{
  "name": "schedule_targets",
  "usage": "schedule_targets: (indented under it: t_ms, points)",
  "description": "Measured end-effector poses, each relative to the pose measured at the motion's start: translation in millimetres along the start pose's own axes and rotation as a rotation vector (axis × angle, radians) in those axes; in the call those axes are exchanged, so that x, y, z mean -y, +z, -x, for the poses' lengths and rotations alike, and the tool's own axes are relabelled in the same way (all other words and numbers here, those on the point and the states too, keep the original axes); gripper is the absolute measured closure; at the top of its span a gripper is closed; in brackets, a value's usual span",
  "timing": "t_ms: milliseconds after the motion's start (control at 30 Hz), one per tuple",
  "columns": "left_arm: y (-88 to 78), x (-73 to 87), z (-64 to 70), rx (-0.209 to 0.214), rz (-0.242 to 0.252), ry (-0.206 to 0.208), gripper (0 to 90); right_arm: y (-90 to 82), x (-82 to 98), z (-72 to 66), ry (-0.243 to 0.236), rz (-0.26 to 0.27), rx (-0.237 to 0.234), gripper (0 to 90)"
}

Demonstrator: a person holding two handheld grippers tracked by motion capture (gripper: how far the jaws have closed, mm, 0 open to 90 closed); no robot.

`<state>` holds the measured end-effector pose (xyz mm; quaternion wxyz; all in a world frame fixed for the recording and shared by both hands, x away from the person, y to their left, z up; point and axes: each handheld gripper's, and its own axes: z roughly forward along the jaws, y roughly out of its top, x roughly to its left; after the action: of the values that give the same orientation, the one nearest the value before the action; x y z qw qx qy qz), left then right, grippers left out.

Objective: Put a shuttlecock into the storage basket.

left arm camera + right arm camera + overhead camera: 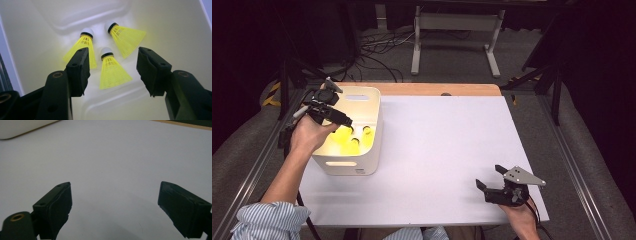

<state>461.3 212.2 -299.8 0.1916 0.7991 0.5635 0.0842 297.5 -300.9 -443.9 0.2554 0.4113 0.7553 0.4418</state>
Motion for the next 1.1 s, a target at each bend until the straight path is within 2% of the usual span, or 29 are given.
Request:
schedule_targets:
  t_ms: [467, 1100]
  points:
    - [-11.4, 5.2, -8.8, -0.014, 0.001, -0.007, 44.7, 0.2, 0.0, -0.1, -0.001, -0.001, 0.0, 12.6]
    - [-20.3, 15.4, -24.4, -0.021, 0.016, -0.047, 45.0, 0.2, 0.0, 0.0, -0.001, -0.001, -0.001, 12.6]
